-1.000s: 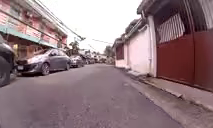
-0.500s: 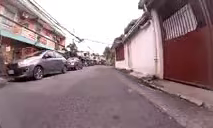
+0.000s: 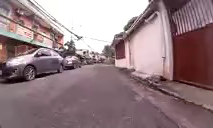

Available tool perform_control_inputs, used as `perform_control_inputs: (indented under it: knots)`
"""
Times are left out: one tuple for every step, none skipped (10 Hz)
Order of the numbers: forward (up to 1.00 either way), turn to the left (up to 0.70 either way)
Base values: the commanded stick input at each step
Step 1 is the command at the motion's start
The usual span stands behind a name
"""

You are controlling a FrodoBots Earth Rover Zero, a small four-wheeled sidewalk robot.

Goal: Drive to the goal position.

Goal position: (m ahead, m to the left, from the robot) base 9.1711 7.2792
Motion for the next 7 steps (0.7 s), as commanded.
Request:
perform_control_inputs:
  knots:
    - [1.0, 0.0]
    - [1.0, 0.0]
    - [1.0, 0.0]
    - [1.0, 0.0]
    - [1.0, 0.0]
    - [1.0, 0.0]
    - [1.0, 0.0]
